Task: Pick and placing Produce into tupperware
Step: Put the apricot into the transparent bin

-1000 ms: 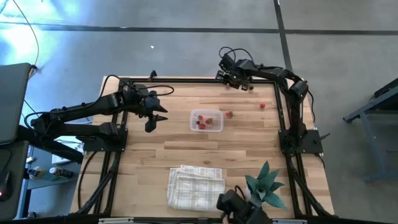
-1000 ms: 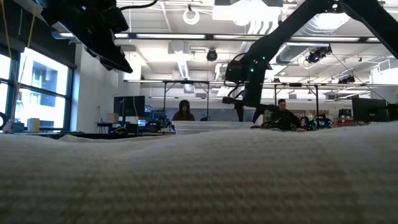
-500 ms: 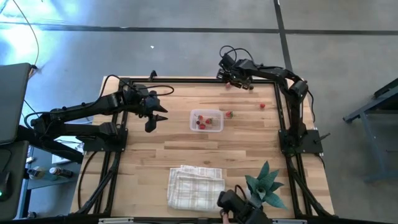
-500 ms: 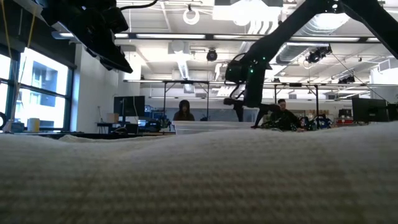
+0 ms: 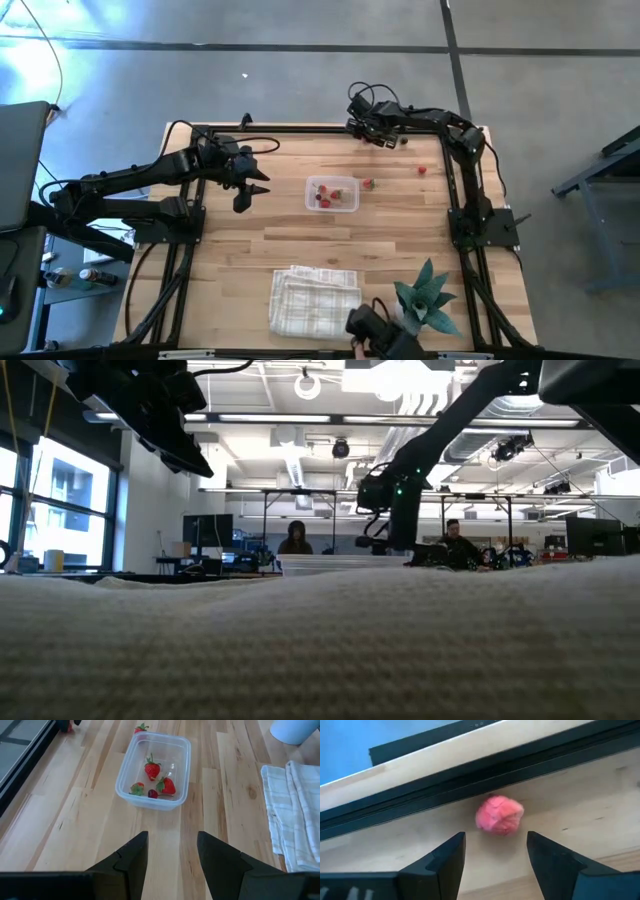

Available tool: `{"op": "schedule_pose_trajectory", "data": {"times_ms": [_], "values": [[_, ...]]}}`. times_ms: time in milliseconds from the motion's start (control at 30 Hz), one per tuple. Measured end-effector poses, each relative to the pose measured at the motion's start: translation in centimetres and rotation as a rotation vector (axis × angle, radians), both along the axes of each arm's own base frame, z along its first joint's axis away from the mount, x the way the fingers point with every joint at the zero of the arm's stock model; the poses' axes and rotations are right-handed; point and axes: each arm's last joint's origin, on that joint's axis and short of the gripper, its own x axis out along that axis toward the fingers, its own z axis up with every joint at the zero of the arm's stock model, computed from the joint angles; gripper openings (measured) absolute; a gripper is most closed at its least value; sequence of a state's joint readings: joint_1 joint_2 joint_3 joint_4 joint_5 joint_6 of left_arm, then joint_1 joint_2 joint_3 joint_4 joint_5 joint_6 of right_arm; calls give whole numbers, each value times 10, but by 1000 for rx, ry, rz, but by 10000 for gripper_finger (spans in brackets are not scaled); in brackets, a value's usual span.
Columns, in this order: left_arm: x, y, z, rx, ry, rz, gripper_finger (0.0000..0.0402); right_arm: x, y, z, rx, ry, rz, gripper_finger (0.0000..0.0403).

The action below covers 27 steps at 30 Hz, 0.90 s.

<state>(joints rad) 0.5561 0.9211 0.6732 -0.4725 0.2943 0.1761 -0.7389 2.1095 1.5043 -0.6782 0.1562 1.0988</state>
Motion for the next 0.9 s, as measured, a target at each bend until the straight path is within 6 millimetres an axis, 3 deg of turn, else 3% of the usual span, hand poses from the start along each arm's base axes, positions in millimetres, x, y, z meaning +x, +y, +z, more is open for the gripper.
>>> {"op": "schedule_pose_trajectory", "data": {"times_ms": [900], "values": [[0, 0, 0, 0, 0, 0, 159, 3, -9, -7, 2, 8, -61, 204]]}}
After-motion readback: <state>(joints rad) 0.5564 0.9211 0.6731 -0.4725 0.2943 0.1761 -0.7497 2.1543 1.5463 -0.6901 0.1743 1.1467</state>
